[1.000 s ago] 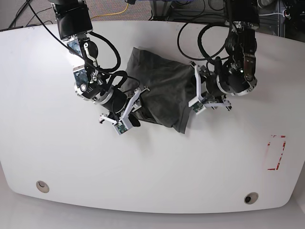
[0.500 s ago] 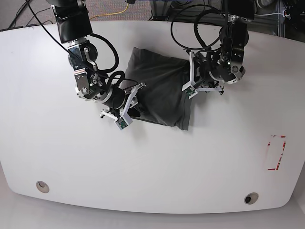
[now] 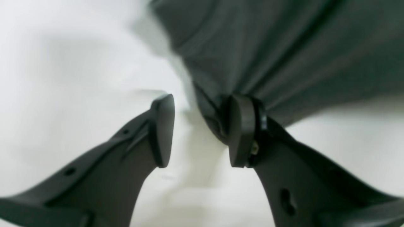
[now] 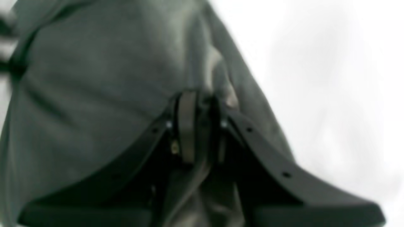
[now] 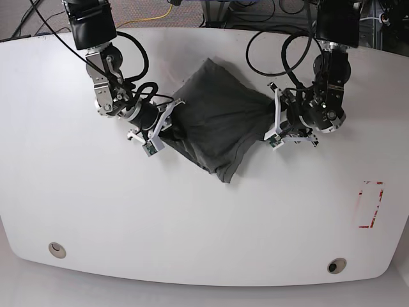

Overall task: Layout the t-shirt on the table in an organized manner, then fold the t-shirt properly
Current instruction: 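Hold the bundle with both grippers and pull it flat between them, then release the bundle with the right gripper and lift it away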

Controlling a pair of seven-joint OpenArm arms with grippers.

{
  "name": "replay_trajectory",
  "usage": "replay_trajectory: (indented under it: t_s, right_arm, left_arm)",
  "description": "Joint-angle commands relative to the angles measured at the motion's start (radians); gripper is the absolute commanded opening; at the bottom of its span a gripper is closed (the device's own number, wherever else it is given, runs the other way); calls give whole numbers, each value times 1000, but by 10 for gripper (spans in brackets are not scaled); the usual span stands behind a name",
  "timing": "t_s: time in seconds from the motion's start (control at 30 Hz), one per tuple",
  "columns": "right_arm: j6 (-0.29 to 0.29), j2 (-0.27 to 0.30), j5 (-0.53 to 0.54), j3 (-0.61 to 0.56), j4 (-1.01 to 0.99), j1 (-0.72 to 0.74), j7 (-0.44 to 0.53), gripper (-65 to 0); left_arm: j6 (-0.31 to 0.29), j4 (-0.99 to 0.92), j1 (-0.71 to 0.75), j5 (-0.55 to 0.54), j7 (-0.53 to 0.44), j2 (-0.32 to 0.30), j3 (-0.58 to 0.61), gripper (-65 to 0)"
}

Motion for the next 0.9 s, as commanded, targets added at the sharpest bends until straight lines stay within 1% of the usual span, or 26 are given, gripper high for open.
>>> replay_trajectory:
  t_s: [0.0, 0.1, 0.2, 0.27, 0.4, 0.5, 0.53, 0.6, 0.67, 0.7, 0.83, 0.87]
  right_arm:
    - [-4, 7, -9, 4, 56, -25, -10, -563]
    - [-33, 6, -9, 1, 113, -68, -12, -563]
    - [-74, 4, -7, -3, 162, -105, -12, -563]
    - [-96, 0, -7, -3, 195, -122, -12, -563]
    - [-108, -8, -7, -2, 264, -140, -22, -563]
    - [-108, -8, -7, 6, 330, -137, -90, -563]
    - [-108, -8, -7, 6, 373, -136, -133, -563]
    - [-108, -8, -7, 15, 421, -133, -168, -563]
    - [-106, -8, -7, 41, 469, -128, -196, -563]
    - [-106, -8, -7, 53, 482, -127, -210, -563]
    - [-99, -8, -7, 72, 481, -82, -245, -563]
    - [-99, -8, -7, 72, 476, -71, -250, -563]
  left_arm:
    - [3, -44, -43, 24, -20, -26, -5, -407]
    - [3, -129, -80, 26, -74, -46, -2, -407]
    - [3, -213, -115, 26, -121, -63, -2, -407]
    - [3, -265, -137, 24, -161, -65, -2, -407]
    - [3, -296, -161, 24, -212, -88, -4, -407]
    - [3, -276, -170, 18, -213, -91, -11, -407]
    - [3, -234, -180, 18, -206, -91, -33, -407]
    - [3, -173, -184, 18, -187, -89, -65, -407]
    - [3, -99, -183, 18, -141, -82, -102, -407]
    - [3, -61, -183, 17, -109, -68, -119, -407]
    - [3, 79, -164, 17, 20, -25, -142, -407]
    - [3, 105, -154, 17, 37, -17, -142, -407]
